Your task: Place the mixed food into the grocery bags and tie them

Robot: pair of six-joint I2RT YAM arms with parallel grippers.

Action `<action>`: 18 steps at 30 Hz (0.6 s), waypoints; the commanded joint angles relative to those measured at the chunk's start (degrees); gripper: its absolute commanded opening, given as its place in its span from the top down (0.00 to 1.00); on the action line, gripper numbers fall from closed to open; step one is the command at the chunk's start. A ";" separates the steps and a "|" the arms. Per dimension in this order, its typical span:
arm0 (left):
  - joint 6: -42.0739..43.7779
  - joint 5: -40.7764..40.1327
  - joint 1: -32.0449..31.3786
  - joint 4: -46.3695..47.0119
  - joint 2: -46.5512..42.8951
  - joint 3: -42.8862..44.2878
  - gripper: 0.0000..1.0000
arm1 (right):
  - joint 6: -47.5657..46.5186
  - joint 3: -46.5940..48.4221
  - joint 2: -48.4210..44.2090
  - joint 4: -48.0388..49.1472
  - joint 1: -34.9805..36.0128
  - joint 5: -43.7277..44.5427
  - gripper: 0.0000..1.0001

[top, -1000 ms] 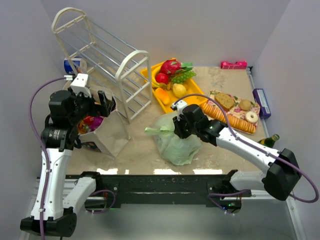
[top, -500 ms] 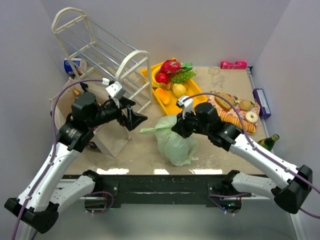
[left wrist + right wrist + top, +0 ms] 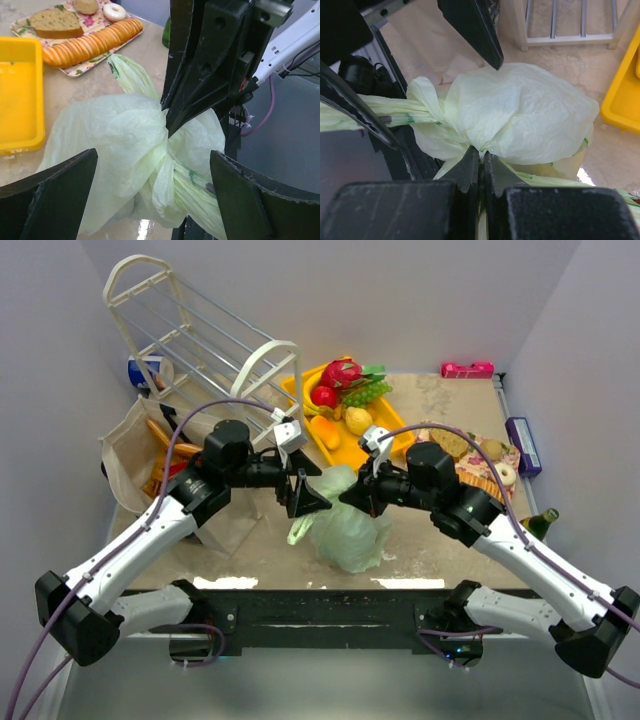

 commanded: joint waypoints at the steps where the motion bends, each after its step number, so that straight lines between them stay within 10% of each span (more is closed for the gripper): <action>1: 1.97 0.08 -1.54 2.20 0.30 -1.45 0.00 | 0.41 3.85 -1.64 3.54 0.24 -3.95 1.00; 9: 1.62 -0.45 -4.26 5.37 2.49 -3.74 0.08 | 0.94 4.55 -2.61 3.10 0.15 -4.74 1.00; 18: 2.15 -1.76 -5.23 4.14 2.86 -4.00 0.87 | 1.55 5.17 -3.84 1.87 0.15 -1.93 1.00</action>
